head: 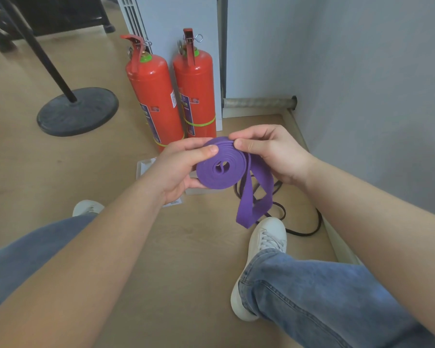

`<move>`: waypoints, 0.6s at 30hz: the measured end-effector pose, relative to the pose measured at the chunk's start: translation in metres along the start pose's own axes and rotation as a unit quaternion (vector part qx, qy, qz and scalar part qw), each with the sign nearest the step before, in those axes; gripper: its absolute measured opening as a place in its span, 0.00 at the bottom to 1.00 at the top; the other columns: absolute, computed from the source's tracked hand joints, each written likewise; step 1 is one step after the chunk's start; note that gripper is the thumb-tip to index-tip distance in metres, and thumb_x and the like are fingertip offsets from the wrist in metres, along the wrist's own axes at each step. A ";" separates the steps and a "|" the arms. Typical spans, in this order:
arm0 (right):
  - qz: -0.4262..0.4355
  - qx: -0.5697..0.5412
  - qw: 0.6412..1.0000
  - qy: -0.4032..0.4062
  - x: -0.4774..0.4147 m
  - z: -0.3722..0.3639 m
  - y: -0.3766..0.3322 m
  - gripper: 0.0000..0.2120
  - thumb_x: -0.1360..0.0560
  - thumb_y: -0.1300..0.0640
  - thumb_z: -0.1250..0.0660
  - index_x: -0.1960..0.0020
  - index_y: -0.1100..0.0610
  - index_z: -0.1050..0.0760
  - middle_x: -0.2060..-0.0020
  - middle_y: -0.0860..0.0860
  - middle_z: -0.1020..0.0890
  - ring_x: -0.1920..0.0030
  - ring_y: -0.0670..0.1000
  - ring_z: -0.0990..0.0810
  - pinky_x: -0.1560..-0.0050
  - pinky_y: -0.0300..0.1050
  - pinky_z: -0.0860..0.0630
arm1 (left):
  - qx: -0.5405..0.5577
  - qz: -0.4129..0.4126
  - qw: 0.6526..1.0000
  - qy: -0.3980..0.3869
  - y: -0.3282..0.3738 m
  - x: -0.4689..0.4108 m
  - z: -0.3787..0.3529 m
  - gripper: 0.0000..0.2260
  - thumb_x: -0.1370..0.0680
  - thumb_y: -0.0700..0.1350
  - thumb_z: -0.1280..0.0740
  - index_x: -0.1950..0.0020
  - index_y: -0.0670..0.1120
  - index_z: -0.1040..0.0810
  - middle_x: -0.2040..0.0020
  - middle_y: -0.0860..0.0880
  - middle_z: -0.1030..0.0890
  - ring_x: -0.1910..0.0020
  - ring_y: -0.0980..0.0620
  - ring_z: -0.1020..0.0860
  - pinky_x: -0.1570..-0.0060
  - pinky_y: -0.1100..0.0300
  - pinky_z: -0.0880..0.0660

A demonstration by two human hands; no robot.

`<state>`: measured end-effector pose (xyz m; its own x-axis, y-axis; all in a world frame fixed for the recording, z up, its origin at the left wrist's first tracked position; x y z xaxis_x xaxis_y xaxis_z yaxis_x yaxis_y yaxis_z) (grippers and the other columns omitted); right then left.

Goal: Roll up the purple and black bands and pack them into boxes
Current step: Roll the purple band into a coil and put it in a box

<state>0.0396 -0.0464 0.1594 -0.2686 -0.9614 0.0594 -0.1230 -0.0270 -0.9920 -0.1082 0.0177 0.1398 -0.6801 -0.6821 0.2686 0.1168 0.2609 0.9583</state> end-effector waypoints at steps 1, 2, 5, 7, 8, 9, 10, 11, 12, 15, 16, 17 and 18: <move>0.000 0.005 1.000 -0.002 0.000 -0.001 0.000 0.07 0.23 0.69 0.30 0.51 0.60 0.16 0.59 0.55 0.12 0.59 0.52 0.14 0.54 0.43 0.17 | -0.007 -0.004 1.000 0.000 0.001 0.000 0.000 0.12 0.21 0.42 0.31 0.38 0.46 0.19 0.45 0.43 0.15 0.43 0.43 0.17 0.50 0.35 0.19; 0.001 0.011 1.000 -0.007 0.001 -0.003 0.000 0.07 0.23 0.69 0.30 0.51 0.59 0.16 0.59 0.55 0.12 0.59 0.52 0.13 0.55 0.42 0.18 | -0.014 -0.008 1.000 0.002 0.001 0.000 0.000 0.12 0.21 0.42 0.30 0.38 0.46 0.19 0.44 0.44 0.15 0.43 0.44 0.16 0.50 0.35 0.19; 0.006 0.040 0.998 -0.041 0.004 -0.013 0.000 0.09 0.22 0.68 0.31 0.53 0.57 0.15 0.60 0.53 0.12 0.58 0.50 0.13 0.55 0.41 0.18 | -0.045 -0.015 0.999 0.006 0.001 0.001 -0.003 0.11 0.22 0.43 0.28 0.40 0.50 0.19 0.46 0.47 0.14 0.46 0.45 0.15 0.49 0.36 0.19; 0.009 0.061 0.997 -0.048 0.005 -0.017 0.000 0.09 0.22 0.67 0.31 0.52 0.56 0.16 0.59 0.52 0.12 0.57 0.51 0.13 0.55 0.42 0.18 | -0.050 -0.015 0.999 0.004 0.000 0.002 -0.003 0.09 0.22 0.44 0.28 0.42 0.50 0.18 0.48 0.47 0.13 0.48 0.44 0.15 0.48 0.35 0.20; 0.010 0.069 0.997 -0.046 0.005 -0.017 0.000 0.08 0.22 0.67 0.30 0.51 0.56 0.16 0.59 0.52 0.12 0.57 0.51 0.13 0.55 0.42 0.18 | -0.048 -0.013 0.999 0.003 -0.001 0.002 -0.002 0.09 0.22 0.44 0.29 0.42 0.49 0.17 0.49 0.46 0.13 0.49 0.44 0.15 0.48 0.35 0.20; 0.009 0.072 0.996 -0.043 0.004 -0.016 0.000 0.07 0.22 0.67 0.30 0.50 0.56 0.17 0.59 0.52 0.12 0.58 0.50 0.13 0.55 0.42 0.18 | -0.046 -0.013 0.999 0.004 0.000 0.001 -0.001 0.09 0.22 0.44 0.29 0.42 0.49 0.17 0.49 0.45 0.13 0.49 0.44 0.15 0.48 0.35 0.20; 0.005 0.067 0.997 -0.040 0.004 -0.014 0.002 0.07 0.23 0.67 0.29 0.50 0.56 0.18 0.59 0.52 0.13 0.58 0.50 0.14 0.56 0.41 0.18 | -0.042 -0.013 0.999 0.006 0.000 0.001 0.000 0.10 0.22 0.44 0.29 0.41 0.49 0.17 0.48 0.45 0.13 0.49 0.44 0.15 0.48 0.35 0.20; 0.001 0.057 0.998 -0.035 0.004 -0.011 0.004 0.07 0.23 0.67 0.29 0.49 0.57 0.19 0.59 0.52 0.14 0.59 0.50 0.14 0.58 0.41 0.18 | -0.037 -0.013 0.999 0.009 0.000 0.000 0.001 0.11 0.22 0.44 0.29 0.40 0.48 0.18 0.47 0.44 0.14 0.48 0.43 0.15 0.48 0.35 0.20; -0.003 0.046 0.999 -0.028 0.003 -0.008 0.005 0.08 0.24 0.68 0.29 0.49 0.57 0.21 0.58 0.52 0.15 0.60 0.50 0.14 0.59 0.41 0.18 | -0.029 -0.012 0.999 0.010 0.000 0.000 0.002 0.12 0.21 0.44 0.30 0.38 0.47 0.18 0.46 0.43 0.14 0.47 0.42 0.15 0.48 0.35 0.20; -0.011 0.033 0.999 -0.017 0.004 -0.003 0.010 0.10 0.24 0.69 0.28 0.50 0.56 0.23 0.60 0.51 0.16 0.63 0.49 0.15 0.62 0.40 0.20 | 0.008 -0.004 1.000 0.018 -0.005 -0.001 0.004 0.15 0.20 0.45 0.31 0.34 0.45 0.21 0.43 0.41 0.15 0.45 0.41 0.16 0.49 0.33 0.20; -0.012 0.037 0.999 -0.022 0.004 -0.004 0.011 0.10 0.24 0.69 0.28 0.50 0.56 0.24 0.61 0.50 0.15 0.63 0.49 0.15 0.62 0.41 0.20 | 0.022 0.000 1.000 0.023 -0.007 -0.002 0.005 0.16 0.20 0.45 0.31 0.33 0.45 0.22 0.42 0.41 0.16 0.44 0.40 0.17 0.50 0.32 0.21; -0.011 0.041 0.999 -0.028 0.004 -0.005 0.013 0.11 0.25 0.70 0.28 0.49 0.56 0.23 0.61 0.50 0.15 0.62 0.50 0.15 0.60 0.42 0.19 | 0.034 0.003 0.999 0.027 -0.008 -0.002 0.006 0.17 0.20 0.45 0.31 0.32 0.45 0.23 0.41 0.41 0.16 0.44 0.39 0.17 0.50 0.32 0.21; -0.007 0.045 0.998 -0.032 0.004 -0.006 0.013 0.11 0.25 0.70 0.28 0.49 0.56 0.23 0.61 0.51 0.14 0.61 0.51 0.14 0.58 0.44 0.19 | 0.042 0.006 0.999 0.030 -0.009 -0.002 0.006 0.17 0.20 0.46 0.31 0.32 0.45 0.23 0.41 0.41 0.16 0.43 0.39 0.17 0.50 0.31 0.21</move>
<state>0.0314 -0.0490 0.1470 -0.2064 -0.9760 0.0696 -0.0402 -0.0626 -0.9972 -0.1118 0.0208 0.1299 -0.6336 -0.7178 0.2885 0.0620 0.3246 0.9438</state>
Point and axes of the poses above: each hand's wrist, its own x-axis away from the middle knuckle, its own z-axis out of the back of the hand, y = z × x, the point moved 10 cm from there along -x, towards the middle knuckle
